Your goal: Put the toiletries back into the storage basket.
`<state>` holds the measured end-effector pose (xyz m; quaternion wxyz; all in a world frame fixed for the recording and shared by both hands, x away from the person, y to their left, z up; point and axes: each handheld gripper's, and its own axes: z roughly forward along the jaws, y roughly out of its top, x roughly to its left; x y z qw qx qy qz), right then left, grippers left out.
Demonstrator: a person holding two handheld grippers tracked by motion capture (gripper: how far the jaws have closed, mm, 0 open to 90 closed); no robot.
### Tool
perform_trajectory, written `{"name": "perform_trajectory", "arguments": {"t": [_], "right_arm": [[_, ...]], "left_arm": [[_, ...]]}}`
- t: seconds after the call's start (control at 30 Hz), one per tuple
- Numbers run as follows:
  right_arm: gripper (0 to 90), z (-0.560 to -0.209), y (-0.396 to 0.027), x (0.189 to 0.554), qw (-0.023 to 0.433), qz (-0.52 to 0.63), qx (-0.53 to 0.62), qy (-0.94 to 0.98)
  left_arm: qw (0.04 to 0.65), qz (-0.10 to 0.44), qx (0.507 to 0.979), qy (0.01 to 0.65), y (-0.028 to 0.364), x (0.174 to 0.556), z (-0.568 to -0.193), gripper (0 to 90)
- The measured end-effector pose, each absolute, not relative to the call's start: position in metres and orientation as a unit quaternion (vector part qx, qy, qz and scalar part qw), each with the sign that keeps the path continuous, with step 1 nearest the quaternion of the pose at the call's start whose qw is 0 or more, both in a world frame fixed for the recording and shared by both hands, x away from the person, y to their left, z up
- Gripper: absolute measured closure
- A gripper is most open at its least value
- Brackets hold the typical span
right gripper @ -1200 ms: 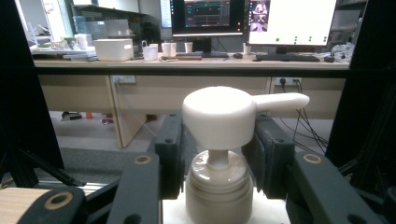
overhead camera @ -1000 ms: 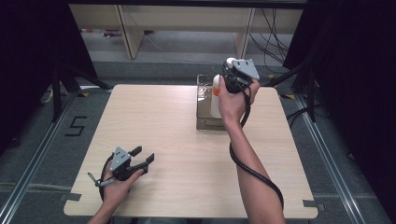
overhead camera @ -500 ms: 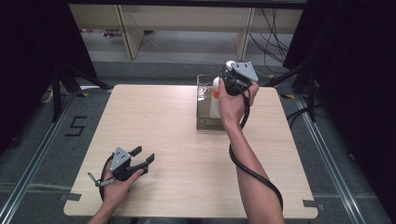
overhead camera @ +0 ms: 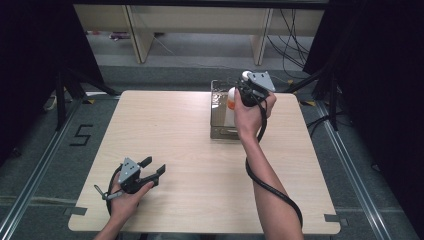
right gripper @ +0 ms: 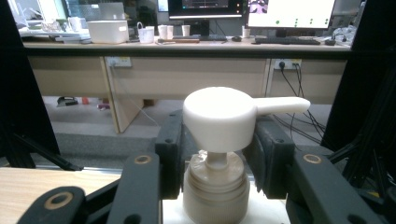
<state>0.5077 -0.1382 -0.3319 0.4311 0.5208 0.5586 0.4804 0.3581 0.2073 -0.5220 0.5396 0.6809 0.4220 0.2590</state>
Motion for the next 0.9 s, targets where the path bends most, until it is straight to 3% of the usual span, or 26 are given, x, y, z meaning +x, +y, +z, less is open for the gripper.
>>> {"name": "perform_trajectory", "arguments": {"t": [0.9], "right_arm": [[60.4, -0.359, -0.138, 0.507, 0.423, 0.461, 0.526, 0.576]], "left_arm": [[0.54, 0.259, 0.682, 0.421, 0.207, 0.358, -0.522, 35.1]]}}
